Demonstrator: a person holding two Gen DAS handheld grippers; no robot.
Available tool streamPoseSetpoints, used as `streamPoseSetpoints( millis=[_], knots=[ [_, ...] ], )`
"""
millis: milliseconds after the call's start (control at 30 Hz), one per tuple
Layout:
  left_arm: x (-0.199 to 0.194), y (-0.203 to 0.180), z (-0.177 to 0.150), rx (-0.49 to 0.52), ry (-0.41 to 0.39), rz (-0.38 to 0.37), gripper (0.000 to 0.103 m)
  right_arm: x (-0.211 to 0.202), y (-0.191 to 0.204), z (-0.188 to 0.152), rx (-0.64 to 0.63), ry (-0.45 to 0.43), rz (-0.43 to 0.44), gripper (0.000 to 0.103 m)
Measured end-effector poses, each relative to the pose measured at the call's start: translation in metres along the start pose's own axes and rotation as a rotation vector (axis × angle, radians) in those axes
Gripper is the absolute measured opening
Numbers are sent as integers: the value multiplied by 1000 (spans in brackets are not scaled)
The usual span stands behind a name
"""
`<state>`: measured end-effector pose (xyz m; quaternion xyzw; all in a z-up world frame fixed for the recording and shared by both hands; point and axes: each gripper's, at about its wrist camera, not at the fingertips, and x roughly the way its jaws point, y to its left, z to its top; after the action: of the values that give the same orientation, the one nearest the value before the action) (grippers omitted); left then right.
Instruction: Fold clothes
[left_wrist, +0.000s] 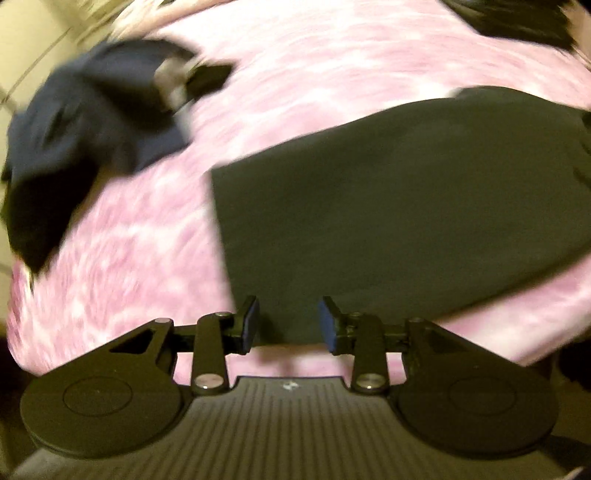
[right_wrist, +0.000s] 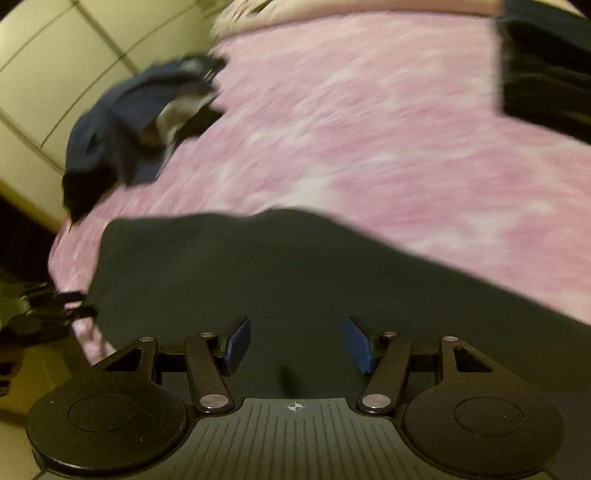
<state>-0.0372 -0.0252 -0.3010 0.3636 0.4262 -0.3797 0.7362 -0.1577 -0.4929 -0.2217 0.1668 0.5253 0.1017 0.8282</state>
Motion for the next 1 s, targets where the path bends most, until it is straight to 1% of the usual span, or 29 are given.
streamPoseSetpoints(
  millis=[33,67,100,133,233,333,400,467,533,633,700,800,833,933,1000],
  knots=[
    [8,8,-4,-18,4,-18,37,15,11,6,-28,38,-3,60],
    [15,16,-7,-34,7,-42,45,26,20,11,-56,71,-13,60],
    [19,20,-10,-41,5,-61,47,32,25,16,-79,88,-25,60],
    [22,23,-11,-42,-2,-77,49,32,30,23,-100,87,-31,60],
    [17,32,-12,-47,-9,-116,47,22,31,47,-139,53,-61,60],
    [13,38,-11,-54,-5,-150,37,13,16,70,-149,20,-113,60],
    [16,38,-8,-38,18,-160,36,13,0,84,-143,12,-132,60],
    [22,36,-5,-17,46,-164,36,21,-16,95,-142,20,-127,60],
    [21,32,1,12,64,-153,37,29,-30,102,-145,54,-90,60],
    [8,24,10,56,88,-106,36,44,-40,99,-186,135,6,60],
    [-5,12,20,118,80,-60,33,47,-42,94,-208,184,62,60],
    [-17,-17,47,209,40,-55,33,41,-42,86,-226,221,149,60],
    [-18,-28,59,231,21,-68,33,38,-41,83,-235,226,176,60],
    [-10,-65,105,287,-53,-158,34,27,-40,73,-260,241,253,60],
    [3,-93,137,329,-97,-214,34,22,-40,69,-260,248,285,60]
  ],
)
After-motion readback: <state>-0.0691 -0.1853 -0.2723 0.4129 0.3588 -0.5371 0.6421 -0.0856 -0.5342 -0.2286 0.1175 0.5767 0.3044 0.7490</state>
